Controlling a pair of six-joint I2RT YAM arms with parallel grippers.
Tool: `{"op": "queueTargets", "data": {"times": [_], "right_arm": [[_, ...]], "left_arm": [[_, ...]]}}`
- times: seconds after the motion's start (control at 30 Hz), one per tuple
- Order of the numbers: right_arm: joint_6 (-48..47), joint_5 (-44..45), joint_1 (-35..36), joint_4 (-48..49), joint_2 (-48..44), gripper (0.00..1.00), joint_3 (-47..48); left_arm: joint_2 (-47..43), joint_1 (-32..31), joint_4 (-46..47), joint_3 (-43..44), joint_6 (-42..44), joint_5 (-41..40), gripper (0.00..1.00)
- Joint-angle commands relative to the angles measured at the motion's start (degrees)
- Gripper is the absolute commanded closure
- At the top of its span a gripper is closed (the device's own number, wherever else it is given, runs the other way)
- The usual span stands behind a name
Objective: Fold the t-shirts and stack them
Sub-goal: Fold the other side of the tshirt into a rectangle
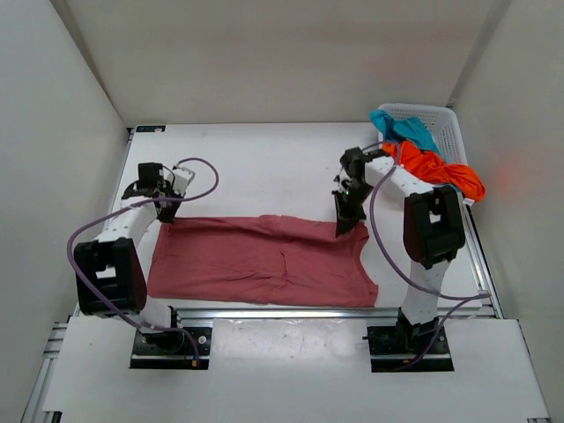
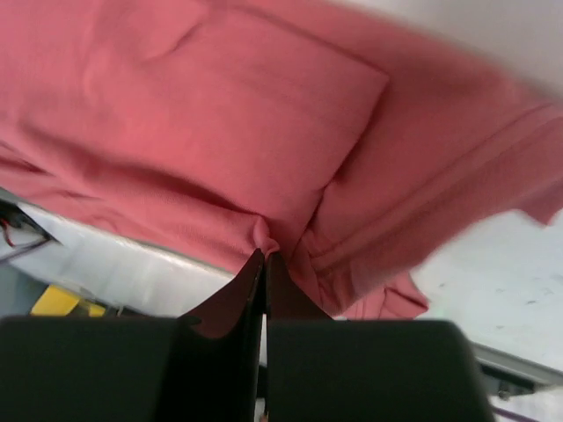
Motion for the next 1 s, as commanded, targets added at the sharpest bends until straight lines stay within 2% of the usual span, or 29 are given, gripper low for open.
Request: {"op": "queueTargets", "data": {"times": [0.0,0.17,0.27,0.37,0.53,0.7,0.87,0.97], "right_arm": [[-0.39,-2.97,0.08,4.81,-5.88,1.0,-8.79],[-2.5,-2.97,2.44,8.42,-8.53,0.95,-17.59],[-1.89,-5.17,1.31,10.96,-10.28,0.76,-21.55],[-1.45,-6.93,-0.18,13.78,-14.58,0.66,-23.84],[-0.49,-6.49,-1.33,17.21,-18.11,0.63,-24.46],[1.19,-6.05,-2.03,15.9,-13.73,0.62,-21.83],[-0.13,-6.31,-0.72,15.28,-12.93,0.53,-23.32],[-0.22,-7.19,0.25,15.19,-11.27,0.53,-23.58]], "left_arm": [[-3.85,0.59,-0.58,-3.48,3.78,-2.0,1.0],[-6.75,-0.9,0.55,-9.98,7.03,-5.77,1.0],[-7.64,-2.14,1.27,-13.06,8.34,-7.53,1.0],[-8.34,-2.92,1.44,-13.51,8.52,-8.06,1.0],[-8.08,-2.75,2.32,-13.16,8.44,-8.59,1.0],[-8.26,-2.32,3.28,-12.81,7.91,-9.38,1.0],[-9.05,-2.93,4.34,-12.72,7.38,-9.56,1.0],[-8.87,-2.84,4.86,-12.46,7.3,-9.38,1.0]]}}
